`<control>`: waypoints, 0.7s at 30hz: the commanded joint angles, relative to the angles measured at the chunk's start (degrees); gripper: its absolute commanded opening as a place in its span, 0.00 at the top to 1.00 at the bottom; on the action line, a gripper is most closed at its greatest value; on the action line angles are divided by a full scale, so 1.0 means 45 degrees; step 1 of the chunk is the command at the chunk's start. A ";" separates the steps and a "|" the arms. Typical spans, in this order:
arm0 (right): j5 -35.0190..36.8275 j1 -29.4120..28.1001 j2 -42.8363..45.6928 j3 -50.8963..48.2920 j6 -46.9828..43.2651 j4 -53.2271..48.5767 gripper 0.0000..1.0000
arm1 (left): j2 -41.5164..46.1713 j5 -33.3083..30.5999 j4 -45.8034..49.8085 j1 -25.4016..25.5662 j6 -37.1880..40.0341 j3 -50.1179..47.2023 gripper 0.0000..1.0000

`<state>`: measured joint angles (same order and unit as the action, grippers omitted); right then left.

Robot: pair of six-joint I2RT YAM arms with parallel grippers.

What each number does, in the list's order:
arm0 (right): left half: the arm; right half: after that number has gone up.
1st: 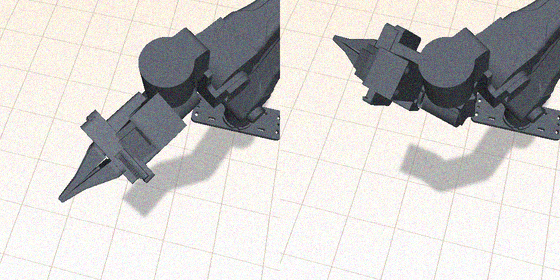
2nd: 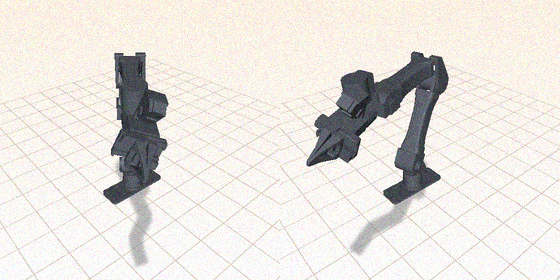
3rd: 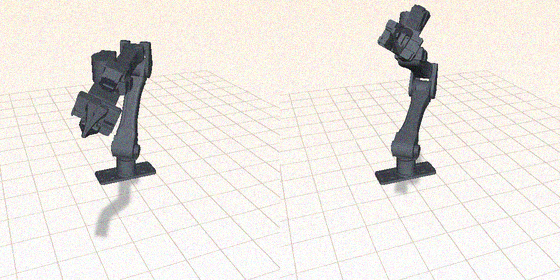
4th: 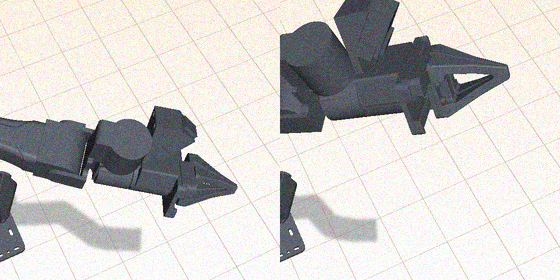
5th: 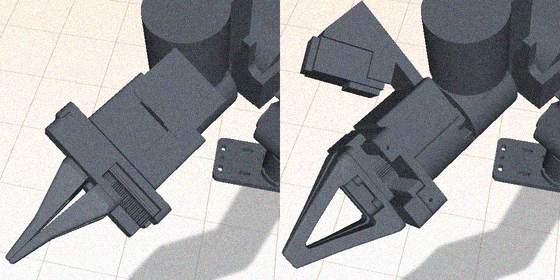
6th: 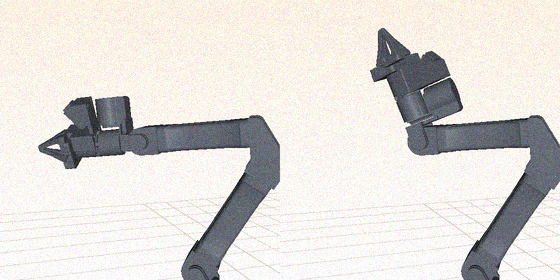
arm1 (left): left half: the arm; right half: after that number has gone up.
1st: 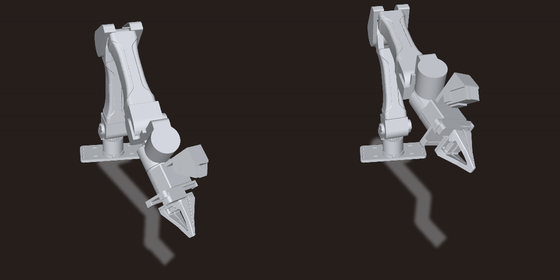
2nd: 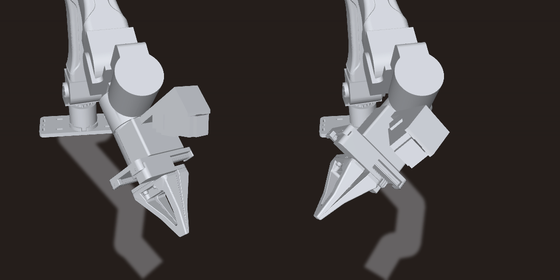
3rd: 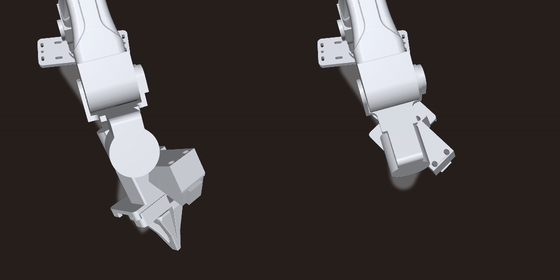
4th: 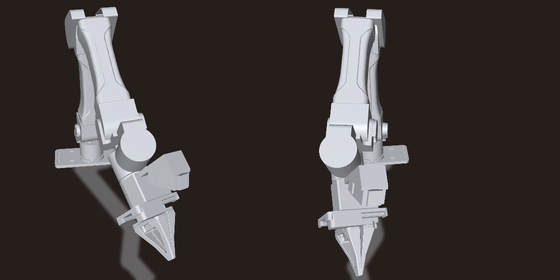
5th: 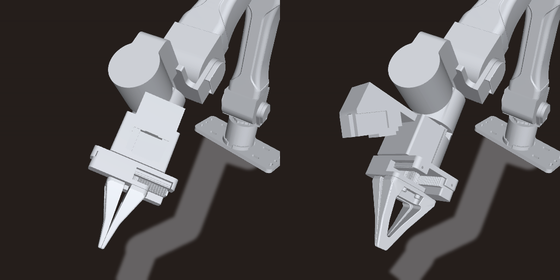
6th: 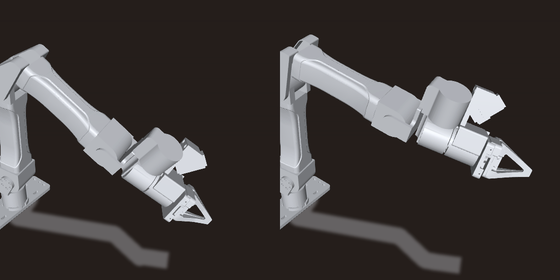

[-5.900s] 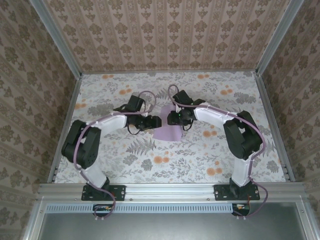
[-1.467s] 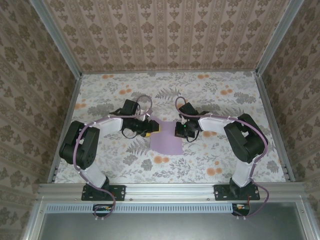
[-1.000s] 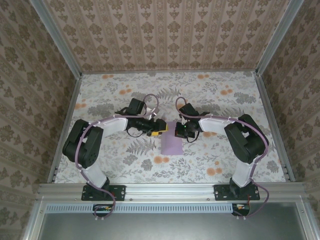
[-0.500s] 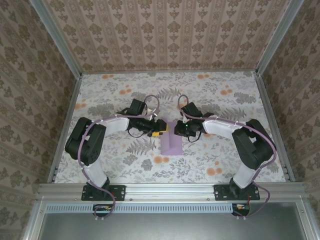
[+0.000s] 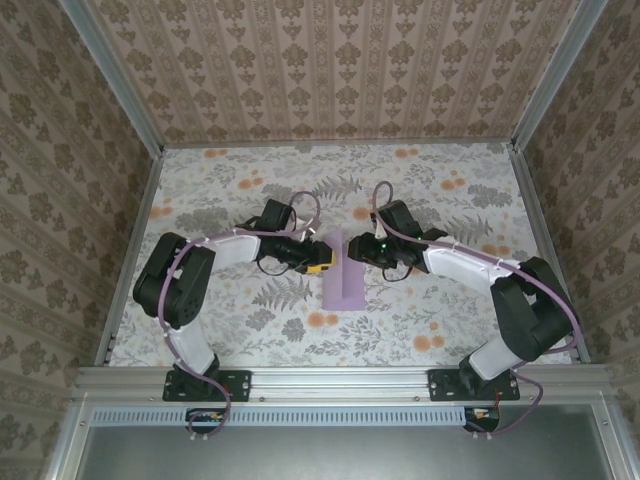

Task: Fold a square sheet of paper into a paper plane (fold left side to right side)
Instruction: First fold in half a square sheet of paper at the center of the table.

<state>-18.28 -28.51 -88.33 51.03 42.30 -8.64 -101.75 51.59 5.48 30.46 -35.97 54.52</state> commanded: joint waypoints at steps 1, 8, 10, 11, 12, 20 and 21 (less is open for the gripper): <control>-0.1220 0.0086 0.0136 -0.0270 0.0457 0.1005 0.50 | -0.0268 0.0049 -0.0152 0.0056 -0.0035 0.0250 0.63; -0.2089 0.0042 -0.0489 -0.0193 0.0849 0.1590 0.47 | -0.0259 -0.0012 -0.0182 0.0068 -0.0065 0.0246 0.74; -0.2152 0.0018 -0.0706 -0.0138 0.0939 0.1559 0.47 | -0.0259 -0.0049 -0.0176 0.0068 -0.0091 0.0240 0.76; -0.2131 -0.0006 -0.0806 -0.0077 0.0968 0.1460 0.48 | -0.0259 -0.0049 -0.0181 0.0068 -0.0101 0.0246 0.76; -0.2100 -0.0011 -0.0894 -0.0017 0.0983 0.1340 0.48 | -0.0259 -0.0044 -0.0181 0.0068 -0.0094 0.0237 0.77; -0.2255 -0.0102 -0.1244 0.0106 0.0999 0.1223 0.64 | -0.0298 -0.0122 -0.0123 0.0068 -0.0094 0.0267 0.78; -0.2195 -0.0108 -0.1264 0.0121 0.1004 0.1149 0.69 | -0.0298 -0.0147 -0.0123 0.0068 -0.0094 0.0267 0.78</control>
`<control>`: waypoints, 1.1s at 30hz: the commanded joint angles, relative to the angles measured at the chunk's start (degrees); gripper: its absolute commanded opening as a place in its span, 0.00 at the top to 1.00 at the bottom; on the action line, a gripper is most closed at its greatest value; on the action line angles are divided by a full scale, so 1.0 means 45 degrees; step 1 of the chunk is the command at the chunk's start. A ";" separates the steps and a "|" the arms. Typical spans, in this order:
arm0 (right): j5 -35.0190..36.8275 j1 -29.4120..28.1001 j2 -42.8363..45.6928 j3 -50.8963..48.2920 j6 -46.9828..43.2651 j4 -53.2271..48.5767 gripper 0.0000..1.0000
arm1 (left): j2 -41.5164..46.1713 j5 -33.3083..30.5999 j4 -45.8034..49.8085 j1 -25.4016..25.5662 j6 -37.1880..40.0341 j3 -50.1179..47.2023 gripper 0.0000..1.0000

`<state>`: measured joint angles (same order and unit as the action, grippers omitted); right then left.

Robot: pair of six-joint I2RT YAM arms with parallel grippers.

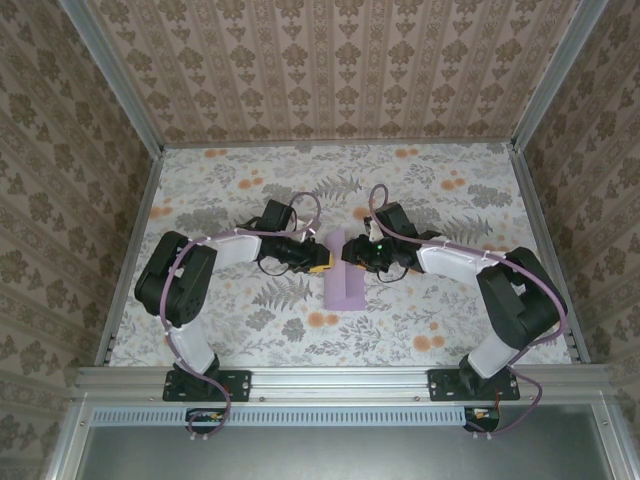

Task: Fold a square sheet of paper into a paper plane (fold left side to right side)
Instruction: First fold in half a square sheet of paper at the center of the table.

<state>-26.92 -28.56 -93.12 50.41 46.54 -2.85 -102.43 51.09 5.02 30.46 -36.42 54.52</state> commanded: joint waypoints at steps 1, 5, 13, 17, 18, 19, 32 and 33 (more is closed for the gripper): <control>-0.0197 -0.0097 -0.0222 0.0279 0.0047 -0.0245 0.72 | -0.0147 -0.0033 -0.0011 0.0068 0.0011 0.0267 0.78; -0.0044 -0.0083 -0.0340 0.0441 -0.0040 -0.0435 0.92 | -0.0128 -0.0045 0.0019 0.0068 0.0008 0.0262 0.78; 0.0836 -0.0094 -0.0564 0.0951 -0.0723 -0.1614 1.00 | 0.0572 -0.0635 0.1094 0.0033 0.0598 0.0319 0.60; 0.1360 -0.0092 -0.0904 0.1227 -0.1092 -0.2213 1.00 | 0.1011 -0.1403 0.2070 -0.0011 0.1058 0.0388 0.48; 0.1497 -0.0090 -0.1023 0.1304 -0.1157 -0.2393 1.00 | 0.1021 -0.1609 0.2296 -0.0011 0.1178 0.0432 0.47; 0.1631 -0.0081 -0.1120 0.1370 -0.1216 -0.2545 1.00 | 0.1023 -0.1694 0.2378 -0.0011 0.1218 0.0455 0.46; 0.2195 -0.0099 -0.1692 0.1464 -0.1241 -0.2954 1.00 | -0.0226 -0.2494 0.2950 0.0647 0.1171 0.1351 0.39; 0.2193 -0.0096 -0.1719 0.1456 -0.1233 -0.2969 1.00 | -0.0344 -0.2601 0.3033 0.0719 0.1175 0.1477 0.39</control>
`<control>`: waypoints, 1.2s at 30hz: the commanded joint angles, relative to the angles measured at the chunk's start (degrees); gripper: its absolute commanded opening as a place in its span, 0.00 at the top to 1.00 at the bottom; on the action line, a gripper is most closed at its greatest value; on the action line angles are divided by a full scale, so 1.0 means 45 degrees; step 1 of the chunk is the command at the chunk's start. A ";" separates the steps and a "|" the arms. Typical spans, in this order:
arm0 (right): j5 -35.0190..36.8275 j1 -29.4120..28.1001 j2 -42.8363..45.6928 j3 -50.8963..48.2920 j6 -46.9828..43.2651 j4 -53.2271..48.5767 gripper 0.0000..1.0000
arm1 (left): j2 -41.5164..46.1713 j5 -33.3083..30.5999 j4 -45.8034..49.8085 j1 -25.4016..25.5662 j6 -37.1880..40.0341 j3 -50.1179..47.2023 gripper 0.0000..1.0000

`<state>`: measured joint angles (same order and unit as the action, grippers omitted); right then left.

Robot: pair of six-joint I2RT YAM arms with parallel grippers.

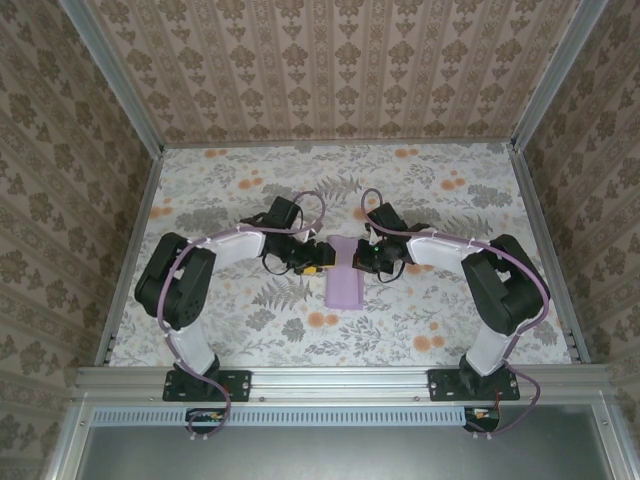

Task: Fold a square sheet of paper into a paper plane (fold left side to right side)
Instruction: First fold in half a square sheet of paper at the center of the table.

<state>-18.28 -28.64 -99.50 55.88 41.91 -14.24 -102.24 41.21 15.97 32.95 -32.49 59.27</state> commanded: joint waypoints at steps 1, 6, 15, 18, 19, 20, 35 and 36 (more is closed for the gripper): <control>0.0274 -0.0078 -0.0317 0.0221 -0.0212 -0.0445 1.00 | -0.0491 -0.0532 0.0740 0.0232 0.0359 0.0561 0.39; 0.0303 -0.0080 -0.0398 0.0163 -0.0199 -0.0509 0.99 | -0.1031 -0.1601 0.1649 0.0584 0.0718 0.1185 0.39; 0.0554 -0.0102 -0.0403 0.0106 -0.0329 -0.0778 0.97 | -0.1674 -0.2300 0.2115 0.1044 0.0850 0.1673 0.44; 0.0586 -0.0115 -0.0386 0.0026 -0.0349 -0.0736 0.93 | -0.1858 -0.2602 0.2362 0.1207 0.0958 0.1848 0.46; 0.0586 -0.0119 -0.0388 0.0005 -0.0339 -0.0715 0.92 | -0.1920 -0.2703 0.2456 0.1265 0.0987 0.1916 0.46; 0.0596 -0.0119 -0.0362 -0.0014 -0.0329 -0.0684 0.90 | -0.1977 -0.2782 0.2559 0.1308 0.1011 0.1980 0.47; 0.3598 0.0052 0.2793 -0.1586 -0.0010 -0.0756 0.51 | -0.2582 -0.3465 0.3122 0.1787 0.1125 0.2309 0.48; 0.3851 0.0088 0.3140 -0.1803 0.0064 -0.0725 0.48 | -0.2620 -0.3457 0.3131 0.1800 0.1143 0.2336 0.48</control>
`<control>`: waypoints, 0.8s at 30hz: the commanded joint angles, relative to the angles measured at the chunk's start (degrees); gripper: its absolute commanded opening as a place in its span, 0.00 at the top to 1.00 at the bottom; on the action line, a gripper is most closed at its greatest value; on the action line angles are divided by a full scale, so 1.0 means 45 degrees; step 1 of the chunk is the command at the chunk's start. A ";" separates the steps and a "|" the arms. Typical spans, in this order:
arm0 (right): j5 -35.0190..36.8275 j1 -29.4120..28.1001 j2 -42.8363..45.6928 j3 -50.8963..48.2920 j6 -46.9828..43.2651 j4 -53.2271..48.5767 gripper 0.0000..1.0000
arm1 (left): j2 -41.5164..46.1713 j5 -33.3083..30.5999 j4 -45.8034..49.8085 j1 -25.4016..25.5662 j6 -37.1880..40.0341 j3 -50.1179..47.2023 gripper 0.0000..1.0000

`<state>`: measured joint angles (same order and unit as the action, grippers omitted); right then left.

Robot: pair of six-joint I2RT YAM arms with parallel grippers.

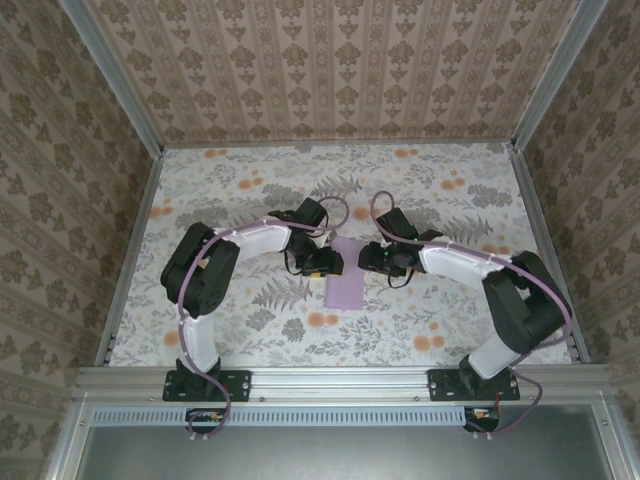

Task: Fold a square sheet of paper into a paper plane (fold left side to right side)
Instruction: First fold in half a square sheet of paper at the center of the table.

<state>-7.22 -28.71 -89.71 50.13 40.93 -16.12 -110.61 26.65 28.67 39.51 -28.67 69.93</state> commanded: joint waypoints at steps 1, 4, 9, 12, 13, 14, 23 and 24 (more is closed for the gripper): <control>0.1574 0.0146 0.1268 -0.0709 0.0345 -0.0303 0.46 | -0.0778 -0.0230 0.0329 0.0345 0.0292 -0.0002 0.48; 0.2058 0.0299 0.2138 -0.1295 0.0606 -0.0195 0.42 | -0.0922 -0.0201 0.0407 0.0412 0.0332 0.0119 0.48; 0.2691 0.0571 0.3818 -0.2092 0.0875 -0.0148 0.37 | -0.1174 -0.0191 0.0616 0.0552 0.0433 0.0347 0.47; 0.2942 0.0693 0.4437 -0.2320 0.0871 -0.0356 0.36 | -0.1313 -0.0220 0.0719 0.0595 0.0452 0.0479 0.46; 0.2990 0.0714 0.4596 -0.2361 0.0869 -0.0439 0.36 | -0.1337 -0.0220 0.0738 0.0606 0.0452 0.0509 0.46; 0.3049 0.0751 0.4778 -0.2426 0.0847 -0.0512 0.35 | -0.1387 -0.0201 0.0739 0.0621 0.0439 0.0544 0.46; 0.3265 0.0908 0.5594 -0.2721 0.0767 -0.0869 0.35 | -0.1933 -0.0181 0.1165 0.0840 0.0530 0.1021 0.43; 0.3265 0.0909 0.5653 -0.2741 0.0759 -0.0886 0.35 | -0.1997 -0.0163 0.1188 0.0850 0.0530 0.1075 0.43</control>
<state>5.69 -24.99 -65.82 38.72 43.92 -18.04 -113.99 25.19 35.33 40.53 -28.16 75.70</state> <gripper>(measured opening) 0.653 0.567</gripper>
